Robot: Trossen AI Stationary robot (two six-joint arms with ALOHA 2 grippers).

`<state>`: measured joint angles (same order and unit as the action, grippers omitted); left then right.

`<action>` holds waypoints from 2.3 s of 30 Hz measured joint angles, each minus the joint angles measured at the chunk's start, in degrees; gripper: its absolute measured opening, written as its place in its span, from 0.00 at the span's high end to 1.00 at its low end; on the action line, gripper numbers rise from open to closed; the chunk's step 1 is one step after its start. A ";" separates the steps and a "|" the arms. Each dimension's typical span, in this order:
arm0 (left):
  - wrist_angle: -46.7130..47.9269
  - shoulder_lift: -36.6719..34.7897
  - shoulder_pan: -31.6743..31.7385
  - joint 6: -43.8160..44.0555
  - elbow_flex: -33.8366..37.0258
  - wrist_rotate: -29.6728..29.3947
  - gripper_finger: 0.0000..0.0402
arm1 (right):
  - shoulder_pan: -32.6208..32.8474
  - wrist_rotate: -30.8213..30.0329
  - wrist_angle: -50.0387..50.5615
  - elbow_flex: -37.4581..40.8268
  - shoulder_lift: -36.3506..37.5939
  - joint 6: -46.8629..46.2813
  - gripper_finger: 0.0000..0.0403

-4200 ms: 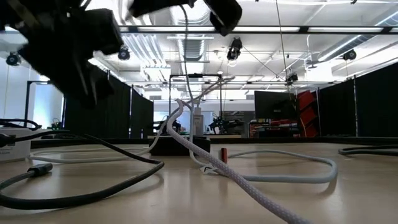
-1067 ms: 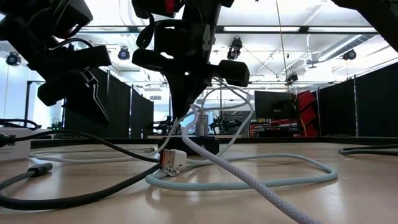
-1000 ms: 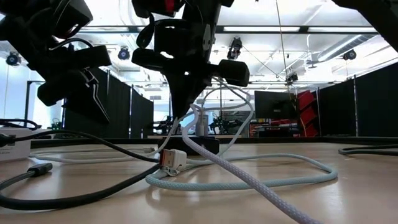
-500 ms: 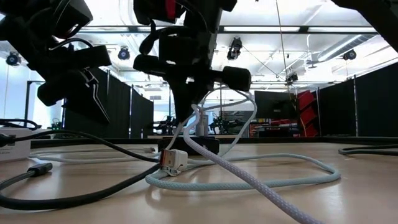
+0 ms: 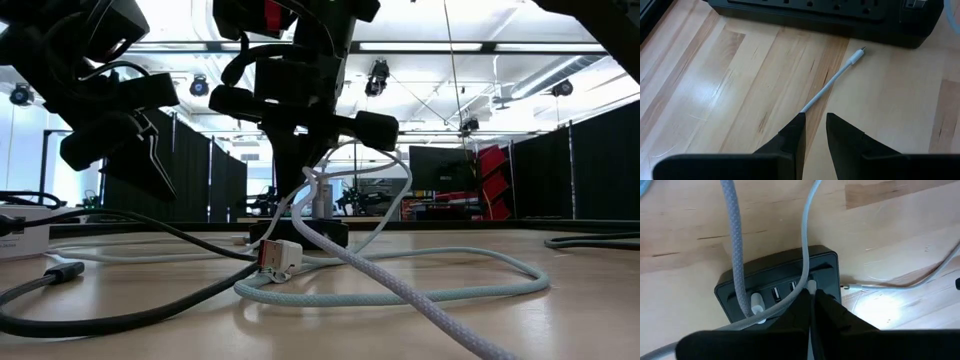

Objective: Insert USB
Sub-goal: Insert the light blue charger cable into the center black outlet extension

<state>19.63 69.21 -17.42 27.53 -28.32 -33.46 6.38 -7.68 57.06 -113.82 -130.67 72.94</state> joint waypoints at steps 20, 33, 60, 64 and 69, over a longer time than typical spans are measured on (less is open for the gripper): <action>-4.58 0.00 0.01 -2.03 0.00 -0.01 0.84 | -0.99 -1.34 -2.05 0.41 -1.00 4.26 1.00; -7.95 1.27 0.01 -2.63 0.85 2.25 0.84 | -1.79 -0.81 -9.40 0.20 -2.05 3.66 1.00; -43.82 21.69 9.98 -13.33 6.57 12.07 1.00 | -1.83 -0.92 -9.34 0.11 -1.83 3.51 1.00; -43.45 24.34 10.09 -16.10 3.34 12.17 1.00 | -1.80 -0.91 -8.72 0.11 -1.64 3.55 1.00; -43.17 24.52 10.11 -17.40 2.60 12.63 1.00 | -1.80 -0.90 -8.76 0.11 -1.52 3.27 1.00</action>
<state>-23.54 93.73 -7.31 10.13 -25.71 -20.83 4.58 -8.58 48.29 -113.71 -132.19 76.21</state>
